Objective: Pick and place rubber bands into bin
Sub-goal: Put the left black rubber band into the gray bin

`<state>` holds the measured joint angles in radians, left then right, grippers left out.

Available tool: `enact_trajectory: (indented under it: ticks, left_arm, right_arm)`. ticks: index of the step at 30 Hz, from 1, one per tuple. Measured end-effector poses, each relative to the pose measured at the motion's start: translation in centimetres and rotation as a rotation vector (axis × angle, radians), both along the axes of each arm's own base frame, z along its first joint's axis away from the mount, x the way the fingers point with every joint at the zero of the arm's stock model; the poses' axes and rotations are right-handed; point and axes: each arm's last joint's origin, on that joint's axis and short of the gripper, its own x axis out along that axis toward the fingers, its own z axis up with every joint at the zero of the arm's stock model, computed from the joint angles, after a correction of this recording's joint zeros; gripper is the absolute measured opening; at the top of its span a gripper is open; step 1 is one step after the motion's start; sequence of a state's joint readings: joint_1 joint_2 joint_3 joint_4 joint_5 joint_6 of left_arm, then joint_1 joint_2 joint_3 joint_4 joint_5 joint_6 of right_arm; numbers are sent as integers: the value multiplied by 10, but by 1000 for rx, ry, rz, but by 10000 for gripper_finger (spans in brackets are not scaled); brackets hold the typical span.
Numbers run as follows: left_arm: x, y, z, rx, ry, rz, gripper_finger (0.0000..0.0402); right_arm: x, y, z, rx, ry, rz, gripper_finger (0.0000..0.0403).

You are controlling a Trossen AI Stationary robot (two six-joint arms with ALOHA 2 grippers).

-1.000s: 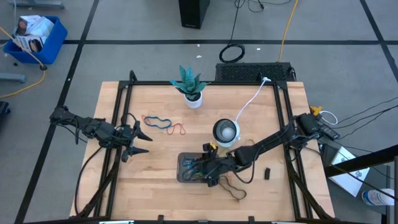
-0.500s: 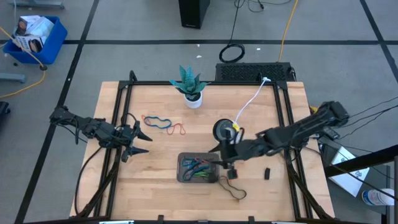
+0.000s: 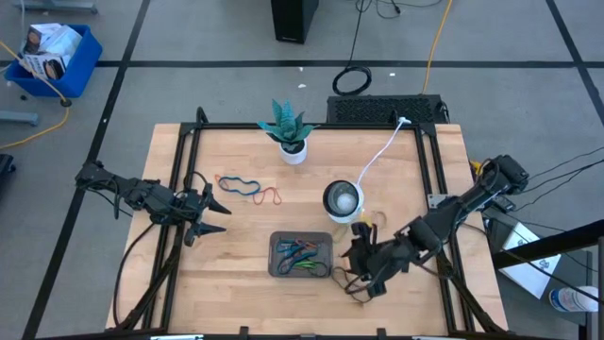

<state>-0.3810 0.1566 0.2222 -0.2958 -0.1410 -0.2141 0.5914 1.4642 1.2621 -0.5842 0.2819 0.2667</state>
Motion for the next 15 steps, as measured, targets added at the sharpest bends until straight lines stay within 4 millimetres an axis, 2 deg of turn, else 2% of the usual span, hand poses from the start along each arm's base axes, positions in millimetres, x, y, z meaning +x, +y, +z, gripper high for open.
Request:
enact_trajectory:
  ticks: [5,15]
  left_arm:
    - [0,0,0,2,0,-1,257]
    - [0,0,0,1,0,0,257]
  right_arm:
    - [-2,6,-22,42,26,-39,169]
    - [-10,-7,-94,107,-66,-61,169]
